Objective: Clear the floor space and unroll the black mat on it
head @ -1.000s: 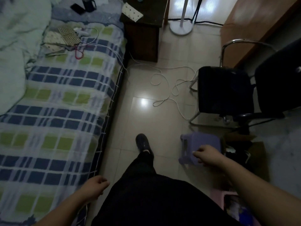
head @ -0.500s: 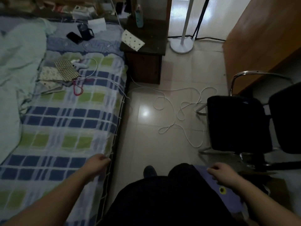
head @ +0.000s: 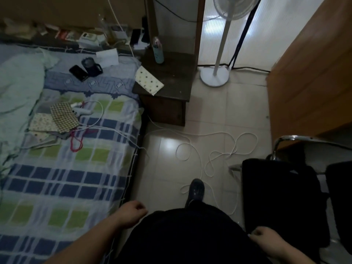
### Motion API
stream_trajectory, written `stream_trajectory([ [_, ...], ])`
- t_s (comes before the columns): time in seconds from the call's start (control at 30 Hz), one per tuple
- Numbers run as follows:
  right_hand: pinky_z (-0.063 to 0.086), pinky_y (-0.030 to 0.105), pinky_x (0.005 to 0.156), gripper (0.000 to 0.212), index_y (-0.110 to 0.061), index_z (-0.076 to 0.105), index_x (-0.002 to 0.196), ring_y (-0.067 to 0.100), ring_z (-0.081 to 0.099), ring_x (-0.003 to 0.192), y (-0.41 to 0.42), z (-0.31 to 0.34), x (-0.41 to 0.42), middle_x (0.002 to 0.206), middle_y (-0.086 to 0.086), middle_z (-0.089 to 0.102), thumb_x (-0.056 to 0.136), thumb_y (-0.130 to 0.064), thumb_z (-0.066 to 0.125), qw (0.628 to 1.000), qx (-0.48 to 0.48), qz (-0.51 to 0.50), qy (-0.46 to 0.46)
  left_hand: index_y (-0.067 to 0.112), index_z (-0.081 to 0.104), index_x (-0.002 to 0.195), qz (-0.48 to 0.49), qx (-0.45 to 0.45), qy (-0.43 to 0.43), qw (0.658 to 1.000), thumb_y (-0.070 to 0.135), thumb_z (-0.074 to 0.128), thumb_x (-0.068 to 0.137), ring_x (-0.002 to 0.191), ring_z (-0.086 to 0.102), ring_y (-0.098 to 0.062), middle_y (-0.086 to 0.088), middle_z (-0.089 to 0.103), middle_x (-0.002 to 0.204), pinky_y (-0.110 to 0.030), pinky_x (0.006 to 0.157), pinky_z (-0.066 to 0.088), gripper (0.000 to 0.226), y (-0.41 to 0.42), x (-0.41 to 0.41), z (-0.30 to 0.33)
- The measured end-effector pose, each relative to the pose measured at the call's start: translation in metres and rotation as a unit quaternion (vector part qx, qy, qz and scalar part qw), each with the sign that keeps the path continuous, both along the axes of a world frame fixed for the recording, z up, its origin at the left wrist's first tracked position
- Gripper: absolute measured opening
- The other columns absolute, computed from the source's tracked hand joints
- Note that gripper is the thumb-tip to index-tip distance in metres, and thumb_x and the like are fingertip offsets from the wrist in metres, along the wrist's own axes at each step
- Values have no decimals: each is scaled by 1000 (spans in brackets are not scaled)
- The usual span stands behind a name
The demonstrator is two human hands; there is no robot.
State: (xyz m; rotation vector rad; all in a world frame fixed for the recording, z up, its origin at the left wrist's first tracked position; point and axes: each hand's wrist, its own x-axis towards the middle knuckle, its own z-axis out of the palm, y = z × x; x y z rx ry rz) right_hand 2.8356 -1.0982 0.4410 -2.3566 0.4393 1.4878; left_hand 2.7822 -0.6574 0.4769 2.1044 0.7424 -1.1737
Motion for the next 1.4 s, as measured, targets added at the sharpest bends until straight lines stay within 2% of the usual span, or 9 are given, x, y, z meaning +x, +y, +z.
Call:
stream_trajectory([
  [0.1, 43, 21, 62, 22, -9, 72, 79, 14, 62, 69, 9, 7, 87, 75, 3, 69, 83, -30, 69, 999, 12, 36, -18, 22, 66, 79, 24, 2, -35, 999, 34, 58, 85, 65, 59, -8, 7, 62, 69, -22, 60, 44, 15, 2, 60, 7],
  [0.27, 41, 25, 55, 26, -2, 69, 77, 18, 58, 58, 53, 20, 223, 63, 5, 63, 87, -27, 66, 992, 51, 79, -78, 2, 66, 93, 140, 6, -91, 986, 25, 56, 87, 57, 56, -18, -11, 64, 71, -27, 57, 43, 26, 15, 127, 13],
  [0.43, 52, 36, 68, 20, -12, 65, 74, 30, 70, 76, 136, 29, 326, 71, 9, 68, 86, -27, 64, 983, 120, 79, -116, 22, 60, 79, 101, 14, -58, 993, 31, 55, 89, 76, 57, -10, 1, 63, 85, -23, 69, 40, 15, 30, 159, 6],
  [0.6, 48, 31, 65, 22, -8, 68, 79, 23, 66, 71, 212, 25, 384, 70, 4, 67, 84, -28, 63, 974, 160, 123, -102, 26, 59, 87, 119, -30, 34, 992, 43, 53, 90, 89, 59, -12, 0, 64, 98, -23, 76, 44, 19, 54, 192, -25],
  [0.77, 39, 23, 60, 25, -15, 64, 70, 7, 52, 62, 244, 13, 428, 70, 4, 63, 86, -34, 60, 972, 86, 219, -22, 20, 57, 70, 148, -45, 49, 987, 37, 54, 86, 77, 59, -9, 3, 61, 80, -26, 71, 43, 24, 124, 277, -49],
  [0.93, 43, 26, 75, 30, -14, 67, 93, 20, 63, 99, 262, 8, 503, 99, 5, 68, 90, -40, 53, 964, 9, 264, 36, 14, 49, 75, 106, -36, 6, 994, 29, 48, 94, 72, 48, -17, -15, 52, 80, -29, 64, 36, 23, 206, 398, -45],
  [1.0, 44, 27, 78, 32, -12, 69, 96, 21, 63, 97, 279, 9, 539, 104, 7, 70, 92, -39, 52, 963, 2, 267, 22, 11, 52, 73, 124, -14, -30, 992, 27, 48, 94, 75, 52, -20, -25, 57, 82, -35, 70, 44, 27, 232, 450, -41],
  [1.23, 45, 30, 63, 21, -17, 63, 79, 20, 62, 73, 373, -38, 665, 78, 4, 67, 87, -37, 61, 969, 50, 233, -70, 7, 58, 69, 293, 9, -110, 950, 29, 56, 88, 72, 57, -25, -16, 59, 74, -39, 69, 46, 29, 264, 575, -88],
  [1.4, 48, 30, 65, 17, -24, 58, 81, 14, 59, 72, 454, -104, 749, 83, -2, 63, 82, -38, 67, 952, 105, 240, -157, 8, 61, 72, 478, 43, -100, 872, 34, 61, 84, 79, 60, -25, -8, 61, 72, -30, 64, 41, 29, 260, 623, -164],
])
